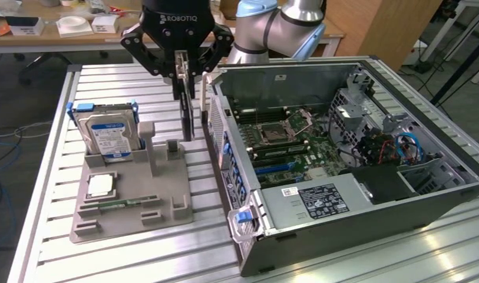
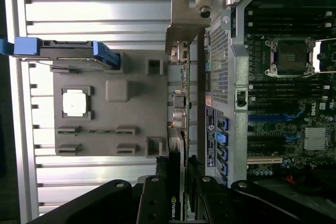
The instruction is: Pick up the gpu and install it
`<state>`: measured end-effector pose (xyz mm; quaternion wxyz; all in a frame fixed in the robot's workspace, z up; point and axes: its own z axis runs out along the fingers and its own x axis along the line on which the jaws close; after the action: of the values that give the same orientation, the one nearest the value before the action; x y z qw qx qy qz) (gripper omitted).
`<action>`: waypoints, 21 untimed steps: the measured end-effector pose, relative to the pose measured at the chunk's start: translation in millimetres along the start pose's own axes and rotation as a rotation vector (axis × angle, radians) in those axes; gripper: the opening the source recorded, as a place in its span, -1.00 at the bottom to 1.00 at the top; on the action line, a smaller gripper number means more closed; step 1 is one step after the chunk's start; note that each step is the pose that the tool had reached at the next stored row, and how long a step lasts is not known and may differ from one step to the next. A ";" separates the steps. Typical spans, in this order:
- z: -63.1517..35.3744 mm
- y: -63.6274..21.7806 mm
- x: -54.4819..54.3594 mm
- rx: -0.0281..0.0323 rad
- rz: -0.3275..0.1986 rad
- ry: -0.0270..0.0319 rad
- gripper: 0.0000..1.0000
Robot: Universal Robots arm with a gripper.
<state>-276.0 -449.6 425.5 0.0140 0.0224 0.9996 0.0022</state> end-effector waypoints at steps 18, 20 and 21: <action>0.4 0.9 -12.7 0.0000 0.000 0.0000 -0.48; 0.4 1.0 -14.2 0.0000 0.000 0.0000 -0.48; 0.4 1.1 -14.9 0.0001 0.000 0.0000 -0.48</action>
<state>-261.0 -449.1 425.5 0.0140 0.0224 0.9996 0.0022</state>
